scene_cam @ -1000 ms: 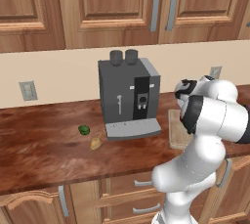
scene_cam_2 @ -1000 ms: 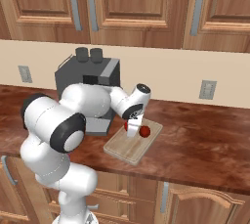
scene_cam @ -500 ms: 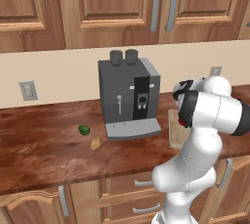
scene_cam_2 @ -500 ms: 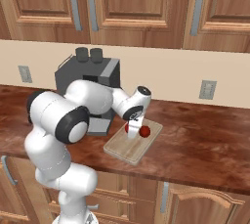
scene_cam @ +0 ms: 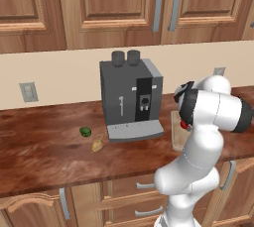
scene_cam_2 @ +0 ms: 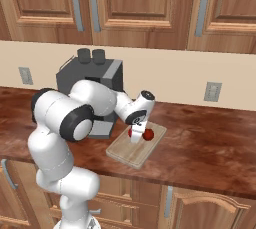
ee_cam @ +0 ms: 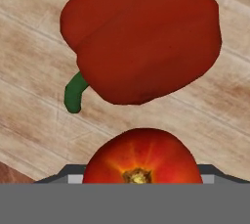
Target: Place the avocado, onion, tomato, and bell pepper on the cutting board.
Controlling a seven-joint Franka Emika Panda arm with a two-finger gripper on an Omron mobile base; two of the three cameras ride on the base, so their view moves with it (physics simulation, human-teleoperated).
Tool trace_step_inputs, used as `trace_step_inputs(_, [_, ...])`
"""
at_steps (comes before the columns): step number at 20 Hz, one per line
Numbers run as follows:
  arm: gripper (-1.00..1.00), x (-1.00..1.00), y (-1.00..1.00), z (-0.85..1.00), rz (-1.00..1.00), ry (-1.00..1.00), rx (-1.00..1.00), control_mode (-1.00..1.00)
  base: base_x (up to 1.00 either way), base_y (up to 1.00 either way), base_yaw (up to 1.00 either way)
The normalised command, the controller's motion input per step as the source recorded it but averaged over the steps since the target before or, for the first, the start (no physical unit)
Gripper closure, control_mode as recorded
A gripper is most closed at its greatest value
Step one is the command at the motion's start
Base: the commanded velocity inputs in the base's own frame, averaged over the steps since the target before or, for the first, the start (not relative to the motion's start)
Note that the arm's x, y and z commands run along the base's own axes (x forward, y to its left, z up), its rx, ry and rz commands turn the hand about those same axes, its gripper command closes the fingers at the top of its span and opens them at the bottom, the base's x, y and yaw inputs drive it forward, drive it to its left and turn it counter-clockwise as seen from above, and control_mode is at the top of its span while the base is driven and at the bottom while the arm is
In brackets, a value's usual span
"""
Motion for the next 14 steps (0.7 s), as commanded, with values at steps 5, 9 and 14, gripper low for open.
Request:
trace_step_inputs(5, [1.0, 0.05, 0.0, -0.13, -0.01, 0.0, 0.0, -1.0, 0.0, 0.0, 0.0])
trace_step_inputs(9, [1.0, 0.03, 0.0, -0.13, -0.01, 0.0, 0.0, -1.0, 0.0, 0.0, 0.0])
trace_step_inputs(14, [-1.0, 0.02, 0.0, -0.14, -0.02, 0.0, 0.0, -1.0, 0.0, 0.0, 0.0])
